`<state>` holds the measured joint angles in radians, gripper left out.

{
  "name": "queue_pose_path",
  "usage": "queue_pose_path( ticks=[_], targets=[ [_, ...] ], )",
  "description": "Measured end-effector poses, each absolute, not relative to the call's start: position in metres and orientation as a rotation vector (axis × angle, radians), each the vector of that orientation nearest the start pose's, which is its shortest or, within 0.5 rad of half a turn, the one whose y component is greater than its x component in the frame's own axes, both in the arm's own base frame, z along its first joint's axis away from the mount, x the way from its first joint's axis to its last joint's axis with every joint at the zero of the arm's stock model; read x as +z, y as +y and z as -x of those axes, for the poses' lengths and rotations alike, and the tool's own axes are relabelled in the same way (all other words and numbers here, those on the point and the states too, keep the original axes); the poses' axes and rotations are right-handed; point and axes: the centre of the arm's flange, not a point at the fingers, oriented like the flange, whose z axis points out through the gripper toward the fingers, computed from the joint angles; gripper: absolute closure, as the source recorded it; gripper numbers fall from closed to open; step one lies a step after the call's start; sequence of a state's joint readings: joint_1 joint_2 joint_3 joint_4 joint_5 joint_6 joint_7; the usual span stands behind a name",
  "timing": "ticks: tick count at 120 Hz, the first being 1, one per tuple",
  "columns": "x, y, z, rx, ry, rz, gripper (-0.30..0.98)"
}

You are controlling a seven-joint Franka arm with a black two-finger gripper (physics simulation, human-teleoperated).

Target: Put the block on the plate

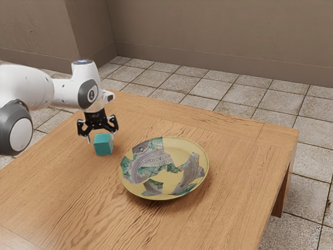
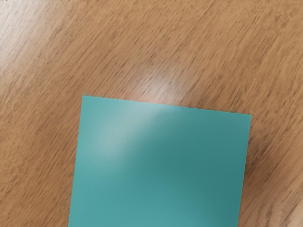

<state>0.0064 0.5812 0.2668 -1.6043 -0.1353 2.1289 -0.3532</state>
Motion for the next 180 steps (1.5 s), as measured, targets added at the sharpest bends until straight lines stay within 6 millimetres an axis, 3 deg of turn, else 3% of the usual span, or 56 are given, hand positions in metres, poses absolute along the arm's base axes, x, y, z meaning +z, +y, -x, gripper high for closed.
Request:
queue_pose_path(
  ticks=[21, 44, 82, 130, 148, 156, 164, 180],
  targets=[
    [0.281, 0.167, -0.671, 0.020, -1.066, 2.917, 0.00],
    [0.269, 0.163, -0.675, -0.003, -1.062, 2.904, 0.01],
    [0.265, 0.161, -0.677, -0.023, -1.068, 2.895, 0.19],
    [0.271, 0.159, -0.678, -0.033, -1.070, 2.902, 0.26],
    [0.294, 0.155, -0.678, -0.075, -1.073, 2.915, 0.28],
    [0.318, 0.143, -0.677, -0.117, -1.058, 2.934, 0.30],
    [0.342, 0.120, -0.676, -0.154, -1.018, 2.962, 0.34],
    [0.376, 0.047, -0.657, -0.178, -0.883, 3.035, 0.39]
  ],
)
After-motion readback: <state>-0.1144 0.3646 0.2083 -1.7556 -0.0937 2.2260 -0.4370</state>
